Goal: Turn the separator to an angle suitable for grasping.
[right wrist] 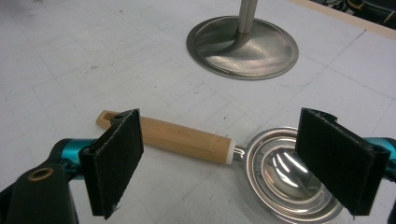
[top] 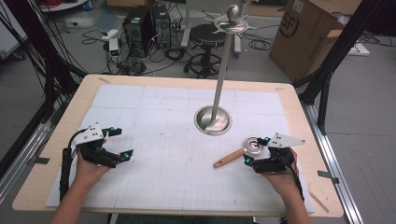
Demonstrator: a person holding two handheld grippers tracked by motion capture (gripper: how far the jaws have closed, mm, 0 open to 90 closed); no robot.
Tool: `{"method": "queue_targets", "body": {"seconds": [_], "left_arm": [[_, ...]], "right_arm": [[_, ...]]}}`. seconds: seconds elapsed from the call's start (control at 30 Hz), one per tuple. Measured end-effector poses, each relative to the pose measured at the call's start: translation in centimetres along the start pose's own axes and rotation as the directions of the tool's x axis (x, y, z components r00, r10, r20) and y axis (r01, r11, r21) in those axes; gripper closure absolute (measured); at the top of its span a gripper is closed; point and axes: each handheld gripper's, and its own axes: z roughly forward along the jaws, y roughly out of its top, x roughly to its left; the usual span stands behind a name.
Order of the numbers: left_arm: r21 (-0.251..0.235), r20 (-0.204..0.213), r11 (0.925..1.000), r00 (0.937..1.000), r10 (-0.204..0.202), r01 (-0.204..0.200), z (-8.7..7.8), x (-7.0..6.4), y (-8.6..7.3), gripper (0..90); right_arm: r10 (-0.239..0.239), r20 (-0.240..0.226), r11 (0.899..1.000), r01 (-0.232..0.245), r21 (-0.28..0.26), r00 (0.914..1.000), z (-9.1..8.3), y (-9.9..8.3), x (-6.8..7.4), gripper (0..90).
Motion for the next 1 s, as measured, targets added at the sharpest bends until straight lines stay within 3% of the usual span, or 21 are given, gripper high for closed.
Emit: {"method": "queue_targets", "body": {"seconds": [0.23, 0.47, 0.9, 1.0], "left_arm": [[0.020, -0.005, 0.9997, 0.9999, 0.013, -0.012, 0.2, -0.1, -0.1, 1.7], [0.014, 0.011, 0.9997, 0.9998, 0.018, -0.018, 0.8, -0.1, 0.0, 1.7], [0.022, 0.006, 0.9994, 0.9996, 0.028, -0.028, 0.9, -0.1, 0.0, 1.7], [0.022, 0.005, 0.9993, 0.9996, 0.029, -0.029, 1.0, -0.1, 0.0, 1.7]], "right_arm": [[-0.017, 0.008, 1.000, 0.017, 0.023, 0.9998, 0.2, -0.3, -0.2, 14.4], [-0.050, 0.005, 0.998, 0.050, 0.039, 0.9987, 0.1, -0.1, 0.8, 18.4], [-0.097, -0.116, 0.983, 0.114, 0.143, 0.9884, 2.2, 0.2, 2.4, 58.6], [-0.082, -0.140, 0.982, 0.104, 0.159, 0.9868, 2.9, 0.4, 2.9, 69.1]]}}
